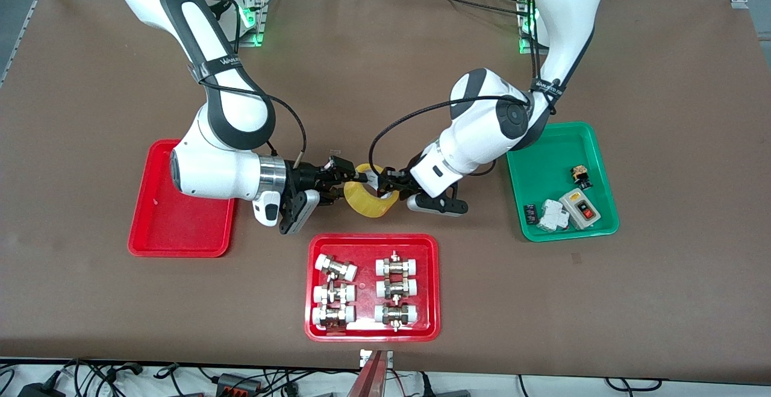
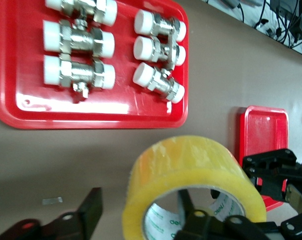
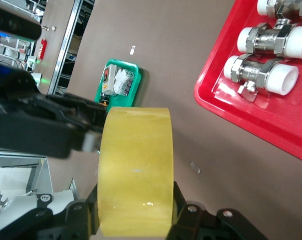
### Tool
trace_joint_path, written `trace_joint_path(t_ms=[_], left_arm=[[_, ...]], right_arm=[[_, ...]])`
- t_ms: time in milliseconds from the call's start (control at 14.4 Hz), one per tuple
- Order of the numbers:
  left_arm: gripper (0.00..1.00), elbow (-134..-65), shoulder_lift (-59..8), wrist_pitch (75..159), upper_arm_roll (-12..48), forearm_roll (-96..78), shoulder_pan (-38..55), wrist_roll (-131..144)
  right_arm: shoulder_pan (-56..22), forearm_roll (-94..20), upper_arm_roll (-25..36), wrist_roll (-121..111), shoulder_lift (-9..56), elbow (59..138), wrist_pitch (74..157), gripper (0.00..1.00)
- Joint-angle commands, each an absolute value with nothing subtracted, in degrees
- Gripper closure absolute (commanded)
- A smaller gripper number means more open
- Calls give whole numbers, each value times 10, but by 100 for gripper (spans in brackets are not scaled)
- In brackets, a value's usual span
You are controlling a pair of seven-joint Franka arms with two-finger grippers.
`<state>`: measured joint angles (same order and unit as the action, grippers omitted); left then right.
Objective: Left arm passes tape to right arm into tray
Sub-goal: 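Carry the tape to the red tray while the left gripper withdraws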
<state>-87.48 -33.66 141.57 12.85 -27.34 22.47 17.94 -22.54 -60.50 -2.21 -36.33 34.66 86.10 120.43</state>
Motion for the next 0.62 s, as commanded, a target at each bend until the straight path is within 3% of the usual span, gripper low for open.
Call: trace_joint_path(t_ms=[0,415,554], left_arm=[[0,-877,-295,1333,126,-279,185,153],[0,-873,-243,1138,127,-279,96,27],[0,-872,-229,1084,126,-279,68,-32]], right_arm=[[-226,-618,-23,-380,349,851,1200,71],[-214,-602,-16,-400,354,859,1195,74],[-173,-562,-15,-397,352,867,1177,74]])
